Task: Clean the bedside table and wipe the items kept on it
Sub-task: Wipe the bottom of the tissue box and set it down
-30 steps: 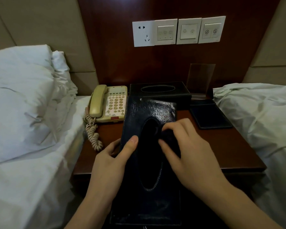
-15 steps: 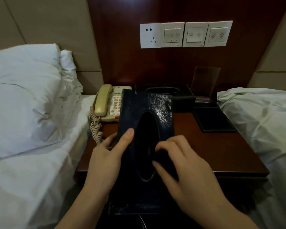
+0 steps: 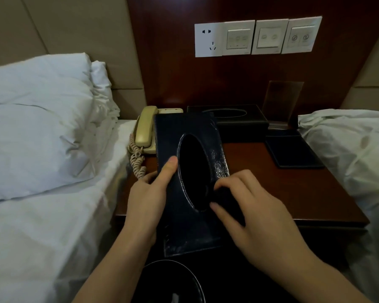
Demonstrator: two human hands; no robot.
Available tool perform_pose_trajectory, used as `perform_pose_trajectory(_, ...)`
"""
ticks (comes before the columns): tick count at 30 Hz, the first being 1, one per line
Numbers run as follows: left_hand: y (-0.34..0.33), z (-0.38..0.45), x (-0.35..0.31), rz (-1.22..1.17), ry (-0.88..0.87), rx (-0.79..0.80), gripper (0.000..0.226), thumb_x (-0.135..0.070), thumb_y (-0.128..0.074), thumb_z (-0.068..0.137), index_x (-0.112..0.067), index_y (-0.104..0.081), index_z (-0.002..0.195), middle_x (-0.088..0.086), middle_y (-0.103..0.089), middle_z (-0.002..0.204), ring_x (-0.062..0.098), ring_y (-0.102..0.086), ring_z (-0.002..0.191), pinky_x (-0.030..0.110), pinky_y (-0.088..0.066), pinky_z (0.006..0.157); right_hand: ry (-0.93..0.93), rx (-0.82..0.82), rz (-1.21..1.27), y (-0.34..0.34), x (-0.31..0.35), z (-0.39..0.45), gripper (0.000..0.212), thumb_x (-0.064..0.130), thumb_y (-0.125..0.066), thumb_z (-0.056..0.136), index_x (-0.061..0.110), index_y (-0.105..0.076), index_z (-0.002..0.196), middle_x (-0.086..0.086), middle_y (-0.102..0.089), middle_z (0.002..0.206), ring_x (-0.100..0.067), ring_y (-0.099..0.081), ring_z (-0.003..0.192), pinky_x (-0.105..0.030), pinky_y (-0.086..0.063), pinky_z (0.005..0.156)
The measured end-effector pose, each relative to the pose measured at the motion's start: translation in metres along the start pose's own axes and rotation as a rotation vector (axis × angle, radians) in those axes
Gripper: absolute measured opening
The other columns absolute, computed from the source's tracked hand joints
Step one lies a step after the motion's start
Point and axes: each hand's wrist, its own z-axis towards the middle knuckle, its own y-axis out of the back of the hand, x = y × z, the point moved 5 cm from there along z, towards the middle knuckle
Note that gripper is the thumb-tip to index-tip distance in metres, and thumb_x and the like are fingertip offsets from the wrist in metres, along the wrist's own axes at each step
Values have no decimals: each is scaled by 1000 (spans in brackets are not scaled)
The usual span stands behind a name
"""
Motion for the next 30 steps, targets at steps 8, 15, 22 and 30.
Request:
perform_pose_trajectory(8, -15, 0, 13, 55, 76, 209, 105, -58, -99, 37, -21, -63, 129, 0, -79, 112, 22, -77, 98, 46, -60, 93, -67, -154, 47, 15, -28, 17, 30, 43, -58, 90, 32, -54, 118, 19, -51, 110, -2, -58, 93, -27, -55, 71)
perform_pose_trajectory(15, -7, 3, 1, -148, -58, 105, 102, -54, -95, 43, -23, -60, 134, -2, -79, 112, 20, -77, 98, 41, -60, 85, -5, -116, 45, 25, -28, 13, 31, 44, -56, 90, 31, -56, 118, 21, -50, 113, 0, -55, 98, -14, -48, 78)
perform_pose_trajectory(22, -10, -3, -4, -356, -69, 20, 62, -40, -86, 66, -15, -71, 121, 5, -80, 106, 24, -78, 97, 44, -60, 92, 131, -70, -20, -3, 22, -11, 31, 34, -62, 88, 26, -52, 116, 7, -55, 113, -9, -61, 93, -20, -55, 66)
perform_pose_trajectory(30, -14, -1, -9, -371, -100, 57, 73, -46, -88, 60, -17, -69, 124, 4, -78, 103, 5, -66, 56, 22, -54, 51, -58, -176, -21, 26, -28, 8, 26, 38, -54, 91, 27, -53, 114, 16, -46, 109, 1, -49, 88, -4, -40, 73)
